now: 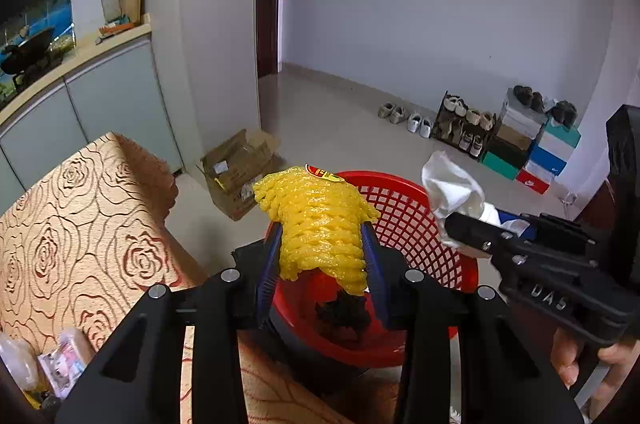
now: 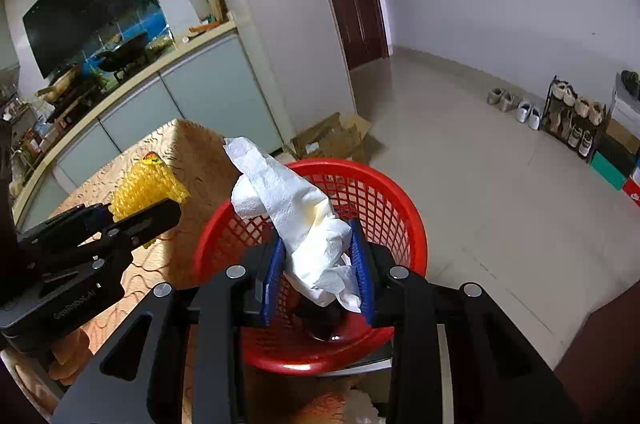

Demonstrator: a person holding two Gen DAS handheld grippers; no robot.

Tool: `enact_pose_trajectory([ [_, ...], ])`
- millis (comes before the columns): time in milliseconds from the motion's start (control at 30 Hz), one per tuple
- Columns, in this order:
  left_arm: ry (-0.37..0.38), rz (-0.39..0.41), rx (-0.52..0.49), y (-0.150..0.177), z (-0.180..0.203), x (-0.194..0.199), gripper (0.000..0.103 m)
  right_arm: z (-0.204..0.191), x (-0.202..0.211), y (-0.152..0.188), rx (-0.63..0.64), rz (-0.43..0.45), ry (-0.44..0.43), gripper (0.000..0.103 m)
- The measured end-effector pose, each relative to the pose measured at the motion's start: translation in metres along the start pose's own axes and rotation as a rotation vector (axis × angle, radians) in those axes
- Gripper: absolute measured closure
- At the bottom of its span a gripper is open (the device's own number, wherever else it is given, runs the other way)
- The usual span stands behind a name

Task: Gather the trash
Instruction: 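Carry both items over the red basket and open both tools to release them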

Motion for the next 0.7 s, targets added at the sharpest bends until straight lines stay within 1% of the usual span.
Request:
enact_pose_trajectory([
  [67,0.002,-0.007,0.000,-0.001,0.001,-0.005,0.061,0.002,-0.005,0.002,-0.010,-0.015,-0.005,0.071],
  [133,-0.002,-0.006,-0.004,-0.002,0.001,-0.008,0.053,0.004,-0.007,0.004,-0.021,-0.020,-0.007,0.064],
  [167,-0.004,-0.006,-0.004,-0.002,0.001,-0.008,0.051,0.006,-0.007,0.004,-0.025,-0.017,-0.004,0.058],
  [200,-0.003,-0.005,-0.002,-0.002,0.001,-0.009,0.047,0.006,-0.007,0.005,-0.026,-0.012,0.001,0.054],
  [300,0.003,-0.011,0.009,-0.003,-0.001,-0.012,0.043,0.007,-0.009,0.008,-0.026,-0.016,0.007,0.053],
  [467,0.024,-0.011,0.025,-0.005,-0.003,-0.010,0.032,0.010,-0.006,0.010,-0.045,-0.018,0.000,0.053],
  [567,0.019,-0.005,0.021,-0.006,-0.004,-0.008,0.026,0.008,-0.002,0.011,-0.049,-0.014,-0.003,0.053],
  [700,0.022,0.000,0.021,-0.006,-0.004,-0.003,0.022,0.005,0.005,0.011,-0.048,-0.003,-0.005,0.053],
])
Point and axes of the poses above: each gripper's, at about its wrist camera, not at the fingertips, and x roughly against the way its jaws point, z to its right, y to its underside, the point moved 5 cm from there along -x, roughly the way its jaws point, and after that the axes turned 1 degree about z, right-handed, at the moved point
